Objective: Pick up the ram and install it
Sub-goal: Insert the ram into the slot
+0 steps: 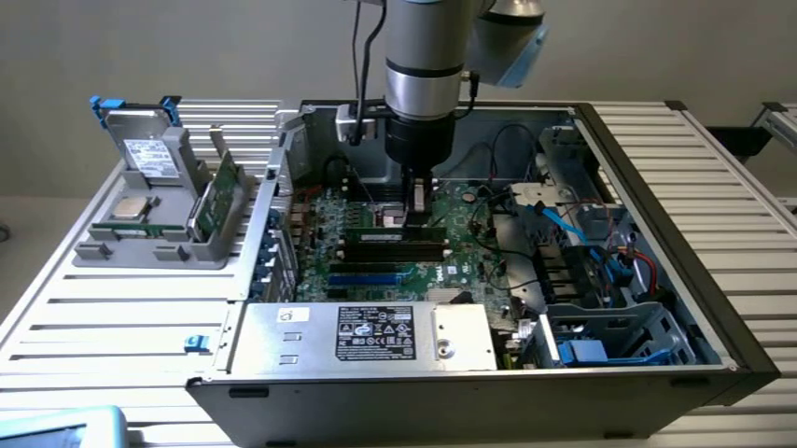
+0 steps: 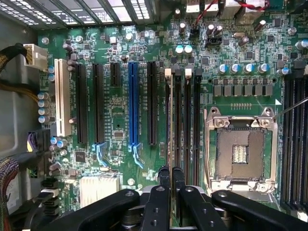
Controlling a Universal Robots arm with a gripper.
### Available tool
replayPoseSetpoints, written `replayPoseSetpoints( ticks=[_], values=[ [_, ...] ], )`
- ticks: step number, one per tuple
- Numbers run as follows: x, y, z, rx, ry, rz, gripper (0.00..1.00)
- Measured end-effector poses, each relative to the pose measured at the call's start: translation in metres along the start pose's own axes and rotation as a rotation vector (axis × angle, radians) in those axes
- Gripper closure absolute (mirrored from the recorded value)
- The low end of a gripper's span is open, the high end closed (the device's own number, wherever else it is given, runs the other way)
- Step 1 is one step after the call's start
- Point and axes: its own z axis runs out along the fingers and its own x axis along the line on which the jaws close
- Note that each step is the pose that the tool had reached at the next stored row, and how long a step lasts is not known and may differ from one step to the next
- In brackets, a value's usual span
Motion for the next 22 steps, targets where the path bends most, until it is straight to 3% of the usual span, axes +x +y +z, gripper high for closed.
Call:
replayPoseSetpoints(
  ticks=[22],
  values=[
    [0.0016, 0.0009, 0.0091, 0.0017, -0.0009, -0.008, 0.86]
  ],
)
